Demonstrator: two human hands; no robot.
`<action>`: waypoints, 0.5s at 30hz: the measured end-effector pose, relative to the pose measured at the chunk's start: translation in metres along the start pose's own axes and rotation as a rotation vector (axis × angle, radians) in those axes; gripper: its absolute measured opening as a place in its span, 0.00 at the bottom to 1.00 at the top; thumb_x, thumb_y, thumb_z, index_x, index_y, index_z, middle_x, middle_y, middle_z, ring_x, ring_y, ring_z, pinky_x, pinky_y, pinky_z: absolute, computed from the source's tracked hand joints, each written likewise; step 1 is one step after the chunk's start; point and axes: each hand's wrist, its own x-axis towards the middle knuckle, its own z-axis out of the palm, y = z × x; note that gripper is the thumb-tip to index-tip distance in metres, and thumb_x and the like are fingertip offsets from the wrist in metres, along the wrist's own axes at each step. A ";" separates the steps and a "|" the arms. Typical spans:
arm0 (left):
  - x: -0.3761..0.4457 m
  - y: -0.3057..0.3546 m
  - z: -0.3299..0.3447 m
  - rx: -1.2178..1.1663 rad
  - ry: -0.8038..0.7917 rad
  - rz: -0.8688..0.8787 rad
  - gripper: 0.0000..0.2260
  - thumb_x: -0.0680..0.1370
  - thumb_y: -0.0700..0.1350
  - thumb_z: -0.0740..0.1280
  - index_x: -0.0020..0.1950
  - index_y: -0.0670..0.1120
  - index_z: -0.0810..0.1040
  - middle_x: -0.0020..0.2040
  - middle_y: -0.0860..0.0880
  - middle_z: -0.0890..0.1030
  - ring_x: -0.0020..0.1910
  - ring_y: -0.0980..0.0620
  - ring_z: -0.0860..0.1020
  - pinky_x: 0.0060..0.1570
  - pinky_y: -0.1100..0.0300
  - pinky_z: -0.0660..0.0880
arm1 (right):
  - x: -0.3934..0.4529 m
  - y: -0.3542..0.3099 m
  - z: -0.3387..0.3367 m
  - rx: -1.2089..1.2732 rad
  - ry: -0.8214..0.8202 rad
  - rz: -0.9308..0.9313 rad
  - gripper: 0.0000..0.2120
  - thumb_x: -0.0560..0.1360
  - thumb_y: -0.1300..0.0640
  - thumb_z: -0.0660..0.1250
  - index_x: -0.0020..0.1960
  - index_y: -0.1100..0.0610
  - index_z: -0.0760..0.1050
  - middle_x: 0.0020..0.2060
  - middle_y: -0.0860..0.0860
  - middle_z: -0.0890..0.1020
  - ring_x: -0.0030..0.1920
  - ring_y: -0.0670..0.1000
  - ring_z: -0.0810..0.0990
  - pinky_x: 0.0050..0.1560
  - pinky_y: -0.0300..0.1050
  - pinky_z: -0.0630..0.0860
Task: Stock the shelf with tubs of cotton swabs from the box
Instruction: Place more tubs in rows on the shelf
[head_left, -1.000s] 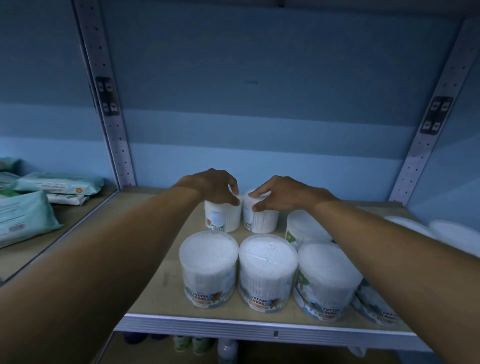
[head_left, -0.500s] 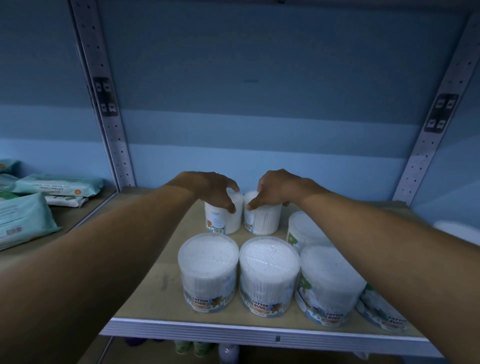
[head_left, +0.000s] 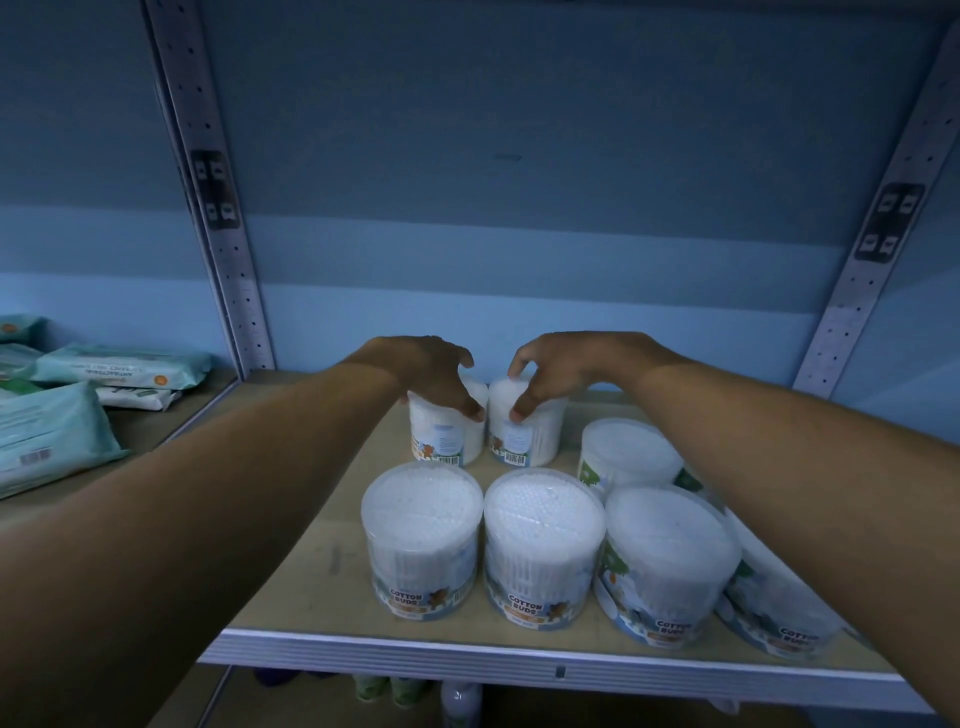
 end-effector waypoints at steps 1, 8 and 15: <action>-0.001 0.000 -0.001 0.027 0.013 0.009 0.40 0.71 0.67 0.69 0.78 0.56 0.58 0.75 0.48 0.64 0.67 0.44 0.73 0.59 0.53 0.75 | -0.002 -0.002 -0.002 0.007 0.029 0.015 0.36 0.68 0.38 0.76 0.72 0.47 0.70 0.69 0.48 0.72 0.58 0.52 0.75 0.60 0.49 0.77; -0.004 -0.004 -0.010 0.054 -0.132 0.059 0.36 0.73 0.56 0.72 0.77 0.60 0.59 0.77 0.51 0.63 0.71 0.46 0.68 0.68 0.49 0.70 | -0.006 -0.012 -0.001 -0.071 0.095 0.139 0.36 0.64 0.32 0.76 0.64 0.53 0.76 0.58 0.51 0.79 0.41 0.53 0.81 0.55 0.51 0.81; 0.000 -0.008 -0.008 -0.015 -0.122 0.073 0.32 0.73 0.52 0.74 0.75 0.58 0.64 0.75 0.51 0.66 0.66 0.44 0.73 0.60 0.50 0.77 | 0.007 -0.008 0.009 0.055 0.083 0.102 0.31 0.63 0.42 0.81 0.61 0.53 0.80 0.58 0.51 0.81 0.49 0.56 0.84 0.51 0.52 0.84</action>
